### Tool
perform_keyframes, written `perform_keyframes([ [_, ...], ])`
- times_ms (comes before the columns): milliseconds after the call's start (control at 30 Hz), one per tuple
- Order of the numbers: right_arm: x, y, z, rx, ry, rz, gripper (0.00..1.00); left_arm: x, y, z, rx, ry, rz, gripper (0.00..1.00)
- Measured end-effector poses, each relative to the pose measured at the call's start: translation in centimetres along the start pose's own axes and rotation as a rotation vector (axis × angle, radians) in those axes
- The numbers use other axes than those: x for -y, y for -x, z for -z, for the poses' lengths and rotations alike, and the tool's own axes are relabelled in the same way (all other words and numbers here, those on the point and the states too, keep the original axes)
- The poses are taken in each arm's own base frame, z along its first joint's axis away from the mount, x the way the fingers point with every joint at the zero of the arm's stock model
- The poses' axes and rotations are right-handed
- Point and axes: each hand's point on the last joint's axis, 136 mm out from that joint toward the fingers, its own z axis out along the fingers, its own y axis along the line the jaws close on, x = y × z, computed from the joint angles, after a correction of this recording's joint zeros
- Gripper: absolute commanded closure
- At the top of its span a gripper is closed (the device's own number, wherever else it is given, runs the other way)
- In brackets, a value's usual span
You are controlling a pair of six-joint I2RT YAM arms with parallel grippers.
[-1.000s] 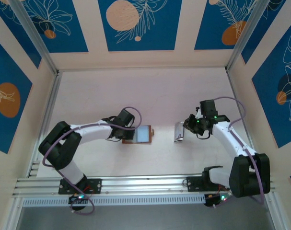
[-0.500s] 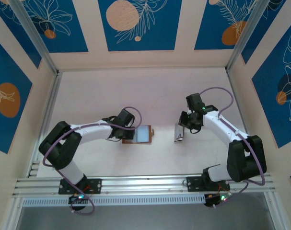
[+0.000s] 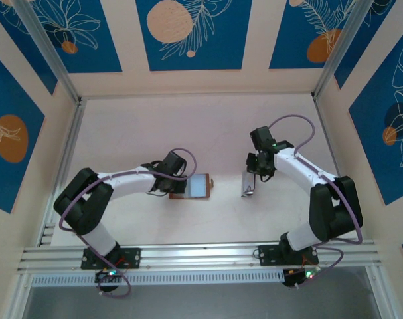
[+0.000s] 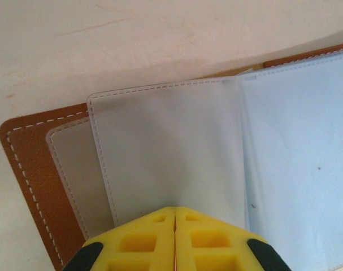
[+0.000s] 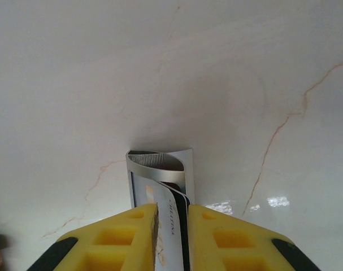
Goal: Put the credit cards into the card holder
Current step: Pick up the credit card from the storage box.
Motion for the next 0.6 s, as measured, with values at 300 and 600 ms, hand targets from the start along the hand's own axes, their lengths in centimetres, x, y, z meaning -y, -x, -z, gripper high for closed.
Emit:
perform_keyframes([
  [300, -0.68, -0.11, -0.18, 0.005, -0.008, 0.045, 0.78, 0.00, 0.01, 0.00, 0.000, 0.000, 0.000, 0.93],
  [600, -0.96, -0.06, -0.51, -0.002, -0.010, 0.051, 0.78, 0.02, 0.03, 0.00, 0.001, -0.001, 0.008, 0.93],
])
